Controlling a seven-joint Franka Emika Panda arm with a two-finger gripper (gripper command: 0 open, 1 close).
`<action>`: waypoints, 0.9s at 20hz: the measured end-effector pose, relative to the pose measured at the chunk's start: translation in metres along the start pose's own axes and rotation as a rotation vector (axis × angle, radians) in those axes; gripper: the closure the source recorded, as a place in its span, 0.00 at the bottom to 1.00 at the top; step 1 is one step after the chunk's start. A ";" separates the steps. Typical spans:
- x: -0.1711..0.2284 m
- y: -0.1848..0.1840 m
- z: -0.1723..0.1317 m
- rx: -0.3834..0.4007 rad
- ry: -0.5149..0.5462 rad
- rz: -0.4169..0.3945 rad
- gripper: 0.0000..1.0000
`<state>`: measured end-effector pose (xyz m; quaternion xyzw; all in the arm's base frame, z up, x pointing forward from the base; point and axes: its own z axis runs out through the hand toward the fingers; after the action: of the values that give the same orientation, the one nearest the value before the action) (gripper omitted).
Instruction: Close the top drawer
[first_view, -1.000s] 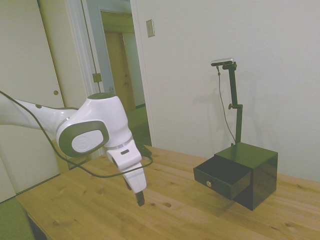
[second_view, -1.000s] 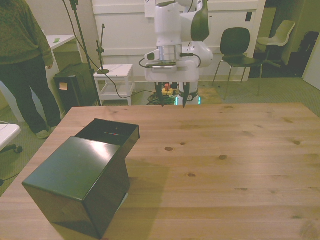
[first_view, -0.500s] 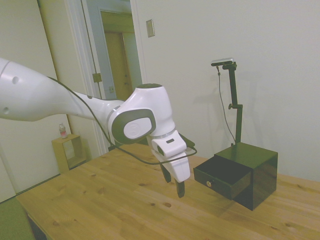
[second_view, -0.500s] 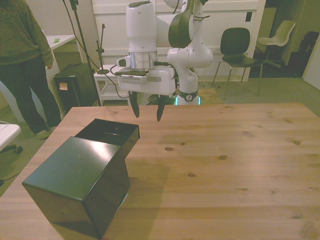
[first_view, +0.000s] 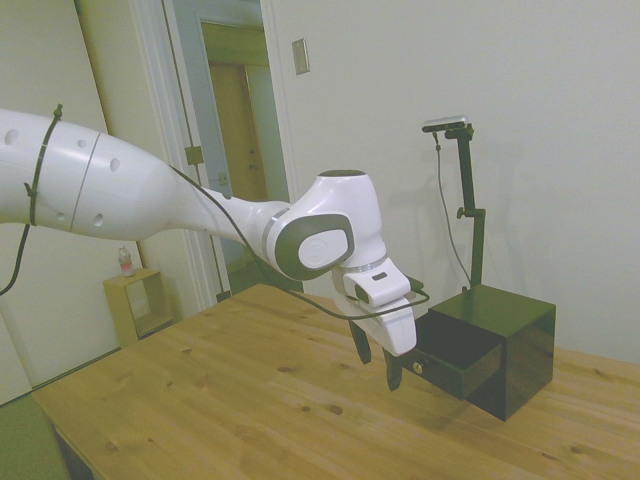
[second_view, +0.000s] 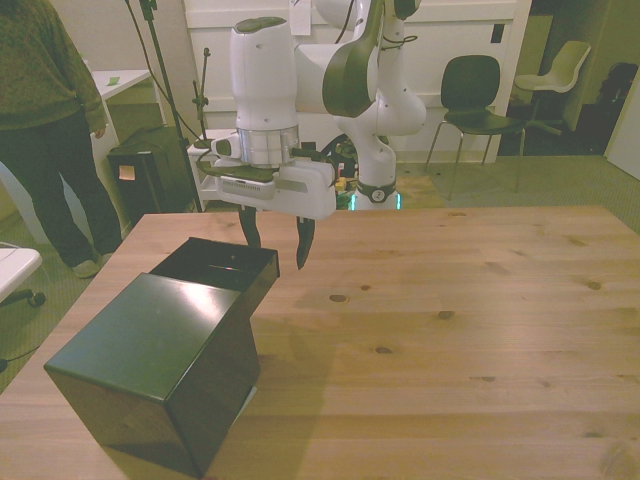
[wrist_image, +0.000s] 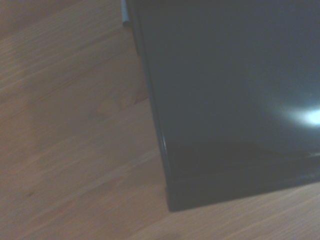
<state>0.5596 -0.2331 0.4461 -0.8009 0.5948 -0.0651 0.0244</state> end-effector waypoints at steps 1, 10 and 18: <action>0.002 -0.001 -0.001 0.001 0.002 0.001 1.00; 0.001 -0.009 -0.001 -0.009 -0.004 -0.008 1.00; 0.006 -0.006 0.007 -0.022 -0.007 0.001 1.00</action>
<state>0.5684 -0.2373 0.4402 -0.8009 0.5959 -0.0558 0.0174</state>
